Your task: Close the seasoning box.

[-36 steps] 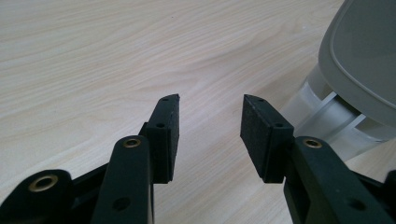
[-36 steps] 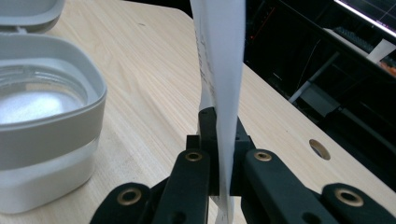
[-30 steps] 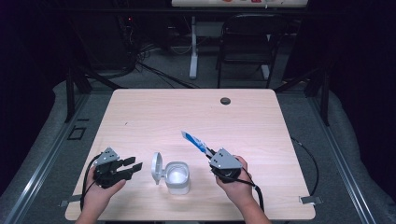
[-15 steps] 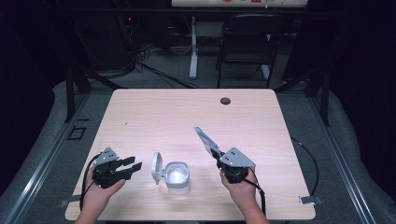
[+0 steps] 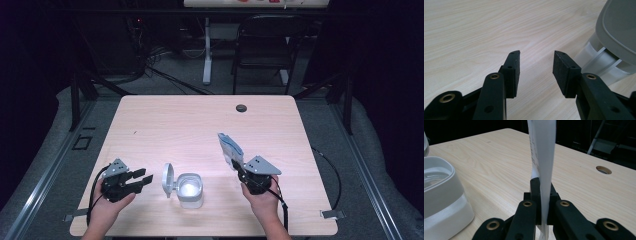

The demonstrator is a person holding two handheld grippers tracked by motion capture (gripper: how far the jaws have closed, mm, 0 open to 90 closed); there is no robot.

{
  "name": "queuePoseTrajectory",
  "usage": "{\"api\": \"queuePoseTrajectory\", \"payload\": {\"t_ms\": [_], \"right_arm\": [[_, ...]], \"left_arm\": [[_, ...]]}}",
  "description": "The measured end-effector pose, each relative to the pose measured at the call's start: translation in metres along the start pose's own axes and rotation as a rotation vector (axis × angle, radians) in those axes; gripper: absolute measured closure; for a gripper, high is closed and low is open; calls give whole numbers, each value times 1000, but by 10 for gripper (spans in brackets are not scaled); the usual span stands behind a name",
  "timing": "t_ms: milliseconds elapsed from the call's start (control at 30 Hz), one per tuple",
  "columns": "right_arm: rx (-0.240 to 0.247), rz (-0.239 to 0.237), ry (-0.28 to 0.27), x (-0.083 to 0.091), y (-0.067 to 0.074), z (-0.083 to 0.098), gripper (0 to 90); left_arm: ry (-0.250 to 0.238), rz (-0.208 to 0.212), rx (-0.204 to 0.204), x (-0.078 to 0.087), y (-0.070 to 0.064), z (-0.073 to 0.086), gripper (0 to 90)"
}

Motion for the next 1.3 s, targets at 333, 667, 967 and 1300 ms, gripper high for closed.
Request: {"api": "queuePoseTrajectory", "payload": {"t_ms": [333,667,967,1300], "right_arm": [[-124,5,40,-7,-13,21,897],[-183,32,79,-12,-19,30,899],[-154,48,155,-19,-18,39,895],[-158,48,191,-25,-20,45,883]], "left_arm": [[5,0,-3,-1,0,1,578],[0,0,-2,0,0,0,578],[5,1,-3,-1,1,1,578],[-1,-1,-5,-1,1,1,579]]}}
Point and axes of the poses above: each handheld gripper's, and its own axes: x roughly backward along the jaws, z roughly out of its underside, y roughly to its left, the point moved 6 cm from there along -x, roughly forward along the jaws, and after that the axes turned 11 degrees about x, right-handed, at the moved point
